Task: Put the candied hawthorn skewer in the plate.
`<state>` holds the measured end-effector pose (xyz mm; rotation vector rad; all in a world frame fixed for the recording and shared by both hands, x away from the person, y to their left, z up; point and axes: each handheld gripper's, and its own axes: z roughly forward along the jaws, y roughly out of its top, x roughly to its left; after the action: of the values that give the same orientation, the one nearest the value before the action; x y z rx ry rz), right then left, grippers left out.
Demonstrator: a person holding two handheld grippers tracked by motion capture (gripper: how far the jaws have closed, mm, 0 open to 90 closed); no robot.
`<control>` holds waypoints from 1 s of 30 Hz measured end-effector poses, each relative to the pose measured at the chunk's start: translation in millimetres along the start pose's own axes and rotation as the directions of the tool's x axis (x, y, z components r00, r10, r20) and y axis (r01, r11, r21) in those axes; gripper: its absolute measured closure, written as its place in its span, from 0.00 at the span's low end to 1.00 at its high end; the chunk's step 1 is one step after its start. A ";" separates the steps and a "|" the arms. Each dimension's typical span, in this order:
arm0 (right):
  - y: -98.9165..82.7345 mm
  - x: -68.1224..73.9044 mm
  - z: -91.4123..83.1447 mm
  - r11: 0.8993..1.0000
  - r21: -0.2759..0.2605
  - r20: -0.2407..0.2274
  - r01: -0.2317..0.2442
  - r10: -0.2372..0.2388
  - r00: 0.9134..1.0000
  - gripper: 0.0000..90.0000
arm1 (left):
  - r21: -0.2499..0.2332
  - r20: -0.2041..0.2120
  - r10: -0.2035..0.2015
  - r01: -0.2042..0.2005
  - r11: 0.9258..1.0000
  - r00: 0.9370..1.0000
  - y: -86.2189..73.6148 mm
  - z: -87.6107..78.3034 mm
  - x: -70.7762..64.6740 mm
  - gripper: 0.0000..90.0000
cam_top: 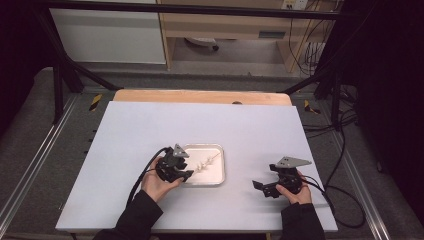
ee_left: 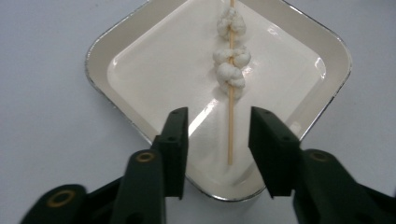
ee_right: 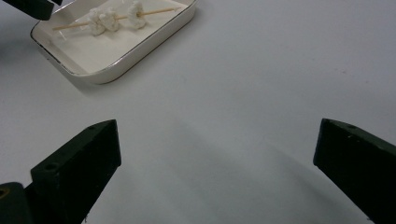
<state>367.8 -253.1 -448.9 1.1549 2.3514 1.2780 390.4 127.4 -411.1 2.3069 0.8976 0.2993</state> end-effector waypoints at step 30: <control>-1.3 0.4 1.7 1.000 0.022 0.009 0.000 -0.001 1.000 0.01 | -0.154 -0.035 -0.135 0.128 0.980 0.990 -122.9 -60.9 64.1 0.09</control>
<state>367.8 -252.2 -450.9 1.1639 2.3647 1.2478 347.9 269.0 -443.4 2.0981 1.0100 0.3522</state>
